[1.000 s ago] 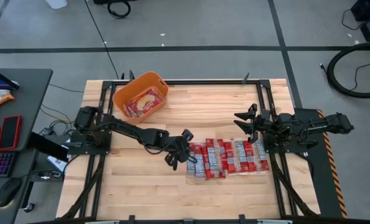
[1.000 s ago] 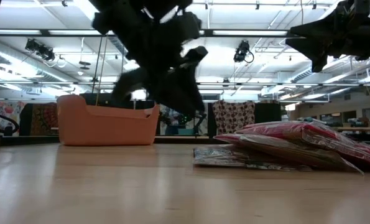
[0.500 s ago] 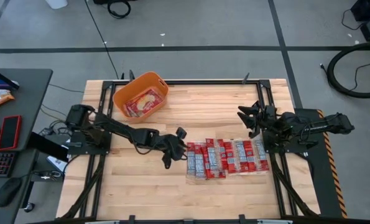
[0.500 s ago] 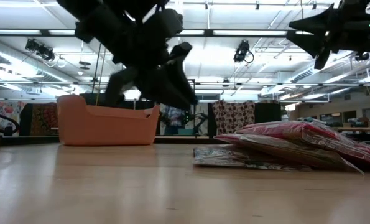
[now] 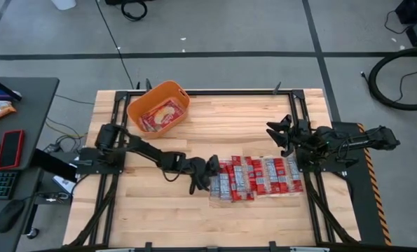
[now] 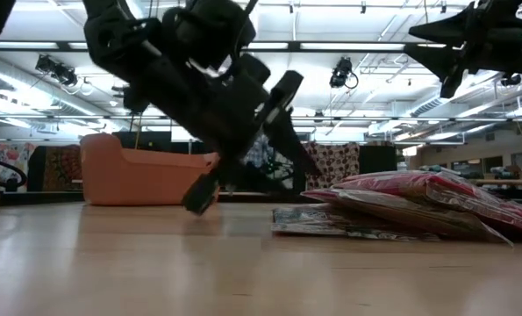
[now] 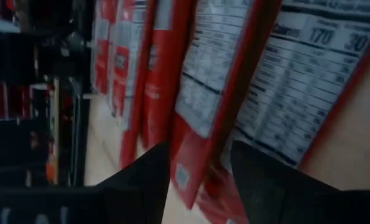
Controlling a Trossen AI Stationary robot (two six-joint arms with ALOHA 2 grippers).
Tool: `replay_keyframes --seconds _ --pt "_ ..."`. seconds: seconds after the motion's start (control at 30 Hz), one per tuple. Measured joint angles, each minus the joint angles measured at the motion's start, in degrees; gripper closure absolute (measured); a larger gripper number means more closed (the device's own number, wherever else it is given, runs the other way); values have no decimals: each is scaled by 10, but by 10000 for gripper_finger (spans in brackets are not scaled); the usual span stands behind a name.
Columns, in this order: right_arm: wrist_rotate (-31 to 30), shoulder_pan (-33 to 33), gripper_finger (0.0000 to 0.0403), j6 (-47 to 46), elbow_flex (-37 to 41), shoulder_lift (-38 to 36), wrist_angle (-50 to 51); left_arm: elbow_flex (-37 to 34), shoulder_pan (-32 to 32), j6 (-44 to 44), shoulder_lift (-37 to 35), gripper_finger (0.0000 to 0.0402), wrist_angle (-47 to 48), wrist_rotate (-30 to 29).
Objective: Sort popcorn bags into baskets
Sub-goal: Put the red popcorn bag into the orange container
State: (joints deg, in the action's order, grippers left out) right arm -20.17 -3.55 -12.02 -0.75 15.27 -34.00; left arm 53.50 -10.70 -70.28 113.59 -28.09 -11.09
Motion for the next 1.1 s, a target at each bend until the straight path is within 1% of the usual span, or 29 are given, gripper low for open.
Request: replay_keyframes --seconds 0.1,0.17,0.27,0.37,0.43,0.53,0.63,0.73,0.77,0.93,1.07,1.1 --pt "-6 0 233 0 0 0 0 3 3 -27 15 230 -22 3" --pt "-8 0 233 1 0 0 1 3 5 -25 17 230 -31 11" --pt "-11 0 233 1 0 0 2 2 8 -6 19 230 -51 39" --pt "-12 0 233 1 0 1 2 2 12 -19 19 235 -54 59" --pt "-12 0 233 1 0 1 2 2 18 -26 19 247 -48 73" --pt "-12 0 233 1 0 1 2 2 26 -9 19 278 -45 83" --pt "-12 0 233 0 0 1 2 3 30 -7 18 323 -32 83" --pt "-12 0 233 1 0 1 2 3 30 -2 18 380 -18 83" --pt "-12 0 233 1 0 1 2 3 30 9 18 389 -18 83" --pt "-12 0 233 0 0 1 2 2 27 56 3 397 -6 79" --pt "-11 0 233 -5 0 1 2 4 27 88 -45 398 38 80" --pt "-7 0 233 -9 0 1 2 4 27 101 -61 398 68 80"
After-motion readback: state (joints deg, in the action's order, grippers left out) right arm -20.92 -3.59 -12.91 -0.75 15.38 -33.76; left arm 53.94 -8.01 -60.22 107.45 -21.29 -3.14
